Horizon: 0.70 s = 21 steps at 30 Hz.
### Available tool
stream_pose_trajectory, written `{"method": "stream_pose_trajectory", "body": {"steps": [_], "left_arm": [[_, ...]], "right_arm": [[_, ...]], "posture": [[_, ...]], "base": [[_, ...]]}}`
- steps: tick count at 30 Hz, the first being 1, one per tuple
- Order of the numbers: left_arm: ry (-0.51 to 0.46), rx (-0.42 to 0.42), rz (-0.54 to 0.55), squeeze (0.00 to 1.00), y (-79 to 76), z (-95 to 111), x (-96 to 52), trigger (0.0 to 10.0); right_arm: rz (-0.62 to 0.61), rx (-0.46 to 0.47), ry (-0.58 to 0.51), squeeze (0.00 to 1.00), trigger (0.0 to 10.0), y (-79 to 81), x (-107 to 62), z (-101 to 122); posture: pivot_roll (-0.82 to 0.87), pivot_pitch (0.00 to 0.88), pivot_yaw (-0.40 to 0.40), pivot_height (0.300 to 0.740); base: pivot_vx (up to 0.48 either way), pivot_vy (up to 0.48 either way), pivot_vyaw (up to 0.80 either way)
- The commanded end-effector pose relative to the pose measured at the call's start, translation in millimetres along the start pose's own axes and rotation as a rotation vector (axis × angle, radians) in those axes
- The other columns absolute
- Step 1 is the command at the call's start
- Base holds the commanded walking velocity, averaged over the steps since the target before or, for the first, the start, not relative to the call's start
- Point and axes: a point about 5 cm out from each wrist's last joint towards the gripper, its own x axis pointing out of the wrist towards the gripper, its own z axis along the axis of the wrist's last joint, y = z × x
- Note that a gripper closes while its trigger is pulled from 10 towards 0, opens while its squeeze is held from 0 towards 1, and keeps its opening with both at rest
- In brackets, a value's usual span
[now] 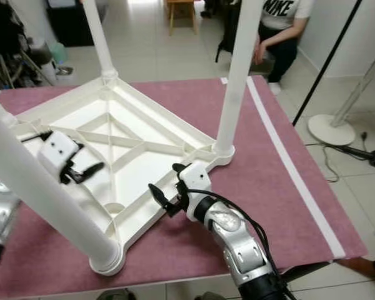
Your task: Building children table
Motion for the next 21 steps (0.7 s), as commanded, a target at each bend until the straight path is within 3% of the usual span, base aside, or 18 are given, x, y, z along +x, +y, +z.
{"method": "stream_pose_trajectory", "body": {"steps": [1,5,7,8,10,13,17,21], "left_arm": [[0.064,0.104,0.169,0.0,20.6,-4,-0.2,10.0],[0.09,0.153,0.142,0.0,30.6,-5,-2.7,10.0],[0.132,0.231,0.051,0.0,33.2,-10,-9.6,10.0],[0.132,0.231,0.051,0.0,33.2,-10,-9.6,10.0],[0.163,0.282,-0.023,0.0,32.5,-14,-13.6,10.0],[0.196,0.339,-0.086,0.0,26.3,-22,-12.8,10.0],[0.209,0.365,-0.116,0.0,20.9,-26,-11.9,10.0],[0.238,0.438,-0.18,0.0,10.0,-34,-5.9,10.0]], "right_arm": [[0.002,-0.025,0.047,0.0,10.0,-1.2,-6.6,-5],[0.01,-0.095,0.069,0.0,10.0,-4.8,-21.6,-1],[0.025,-0.209,0.11,0.0,10.0,-12.1,-44.8,4],[0.025,-0.209,0.11,0.0,10.0,-12.1,-44.8,4],[-0.006,-0.288,0.159,0.0,10.0,-20.6,-60.5,4],[-0.203,-0.286,0.258,0.0,10.0,-40.8,-71.6,-8],[-0.315,-0.286,0.281,0.0,10.0,-50.4,-74.6,-13],[-0.433,-0.263,0.259,0.0,10.0,-66.4,-60.5,-7]], "posture": [[0.05,0.0,0.024,0.74],[0.04,0.0,0.039,0.74],[0.02,0.0,0.047,0.74],[0.02,0.0,0.047,0.74],[0.02,0.0,0.049,0.74],[0.01,0.0,0.053,0.74],[0.01,0.0,0.061,0.74],[0.01,0.0,0.077,0.74]], "base": [[0.0,0.0,0.0],[0.0,0.0,0.0],[0.0,0.0,0.0],[0.0,0.0,0.0],[0.0,0.0,0.0],[0.0,0.0,0.0],[0.0,0.0,0.0],[0.0,0.0,0.0]]}}
